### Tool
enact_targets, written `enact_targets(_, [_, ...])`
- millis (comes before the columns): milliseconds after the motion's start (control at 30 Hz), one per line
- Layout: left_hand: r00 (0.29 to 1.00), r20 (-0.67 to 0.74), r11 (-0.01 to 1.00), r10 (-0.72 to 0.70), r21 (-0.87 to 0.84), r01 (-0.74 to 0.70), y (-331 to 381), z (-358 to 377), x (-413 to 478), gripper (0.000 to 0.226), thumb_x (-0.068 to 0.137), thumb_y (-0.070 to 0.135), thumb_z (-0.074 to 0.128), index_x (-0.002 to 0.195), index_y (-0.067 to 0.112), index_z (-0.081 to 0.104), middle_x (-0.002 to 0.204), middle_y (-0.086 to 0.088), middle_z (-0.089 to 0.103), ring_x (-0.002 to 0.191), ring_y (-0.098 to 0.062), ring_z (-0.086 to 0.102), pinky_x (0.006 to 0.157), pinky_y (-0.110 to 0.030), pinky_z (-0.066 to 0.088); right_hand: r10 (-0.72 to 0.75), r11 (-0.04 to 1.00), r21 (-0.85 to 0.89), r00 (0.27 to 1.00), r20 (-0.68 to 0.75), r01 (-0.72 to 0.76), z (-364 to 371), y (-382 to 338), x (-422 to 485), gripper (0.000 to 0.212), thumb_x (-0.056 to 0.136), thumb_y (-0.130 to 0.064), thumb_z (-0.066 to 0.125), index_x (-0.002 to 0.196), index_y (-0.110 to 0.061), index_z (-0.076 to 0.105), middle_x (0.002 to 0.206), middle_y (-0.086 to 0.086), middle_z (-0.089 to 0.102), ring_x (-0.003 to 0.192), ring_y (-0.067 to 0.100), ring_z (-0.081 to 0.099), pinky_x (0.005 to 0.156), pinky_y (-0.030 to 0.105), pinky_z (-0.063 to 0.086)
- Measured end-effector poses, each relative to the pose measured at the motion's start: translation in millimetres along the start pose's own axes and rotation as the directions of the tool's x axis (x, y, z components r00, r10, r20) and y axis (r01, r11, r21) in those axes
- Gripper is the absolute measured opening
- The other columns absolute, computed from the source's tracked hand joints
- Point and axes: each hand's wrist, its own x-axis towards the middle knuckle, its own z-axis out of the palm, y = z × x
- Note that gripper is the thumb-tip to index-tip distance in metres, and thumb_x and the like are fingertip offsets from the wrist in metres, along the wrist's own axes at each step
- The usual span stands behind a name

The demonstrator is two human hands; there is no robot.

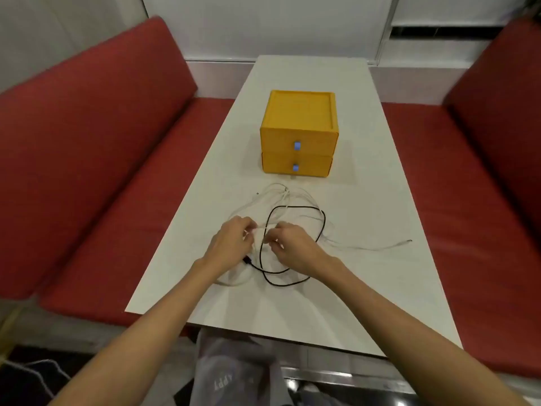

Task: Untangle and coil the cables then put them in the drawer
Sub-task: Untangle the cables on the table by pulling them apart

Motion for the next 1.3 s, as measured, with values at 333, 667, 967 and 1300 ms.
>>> enact_targets(333, [0.982, 0.068, 0.984, -0.175, -0.016, 0.176, -18, 7, -4, 0.03, 0.095, 0.026, 0.052, 0.121, 0.01, 0.052, 0.118, -0.008, 0.048, 0.106, -0.024, 0.052, 0.091, -0.033, 0.044, 0.025, 0.997, 0.072, 0.999, 0.026, -0.027, 16, -19, 4, 0.025, 0.092, -0.013, 0.046, 0.104, -0.01, 0.068, 0.095, 0.011, 0.06, 0.087, 0.028, 0.057, 0.079, 0.042, 0.047])
enact_targets(667, [0.981, 0.102, 0.986, -0.164, -0.018, 0.167, -24, 4, -9, 0.022, 0.091, 0.01, 0.049, 0.11, 0.01, 0.06, 0.113, -0.007, 0.051, 0.104, -0.021, 0.054, 0.086, -0.025, 0.042, 0.089, 0.976, -0.213, 0.977, 0.191, -0.047, 27, -27, 4, 0.02, 0.091, -0.015, 0.051, 0.106, -0.01, 0.062, 0.103, 0.009, 0.067, 0.101, 0.03, 0.058, 0.084, 0.037, 0.034])
enact_targets(967, [0.932, 0.179, 0.656, -0.314, -0.669, 0.349, 15, -35, -7, 0.029, 0.1, 0.03, 0.045, 0.102, 0.01, 0.066, 0.102, -0.008, 0.07, 0.087, -0.016, 0.069, 0.081, -0.031, 0.053, 0.101, 0.972, 0.224, 0.988, -0.115, -0.073, -32, -30, 15, 0.015, 0.087, -0.013, 0.057, 0.092, -0.012, 0.071, 0.086, 0.0, 0.07, 0.075, 0.011, 0.058, 0.067, 0.023, 0.044])
enact_targets(1300, [0.981, 0.195, 0.242, -0.008, -0.951, 0.191, 65, -60, -1, 0.027, 0.1, 0.023, 0.046, 0.106, 0.007, 0.067, 0.099, -0.004, 0.072, 0.1, -0.013, 0.067, 0.094, -0.027, 0.053, 0.165, 0.747, 0.665, 0.973, -0.162, -0.016, -87, -16, 12, 0.009, 0.084, -0.013, 0.071, 0.091, -0.01, 0.066, 0.079, 0.009, 0.072, 0.067, 0.013, 0.067, 0.069, 0.026, 0.054])
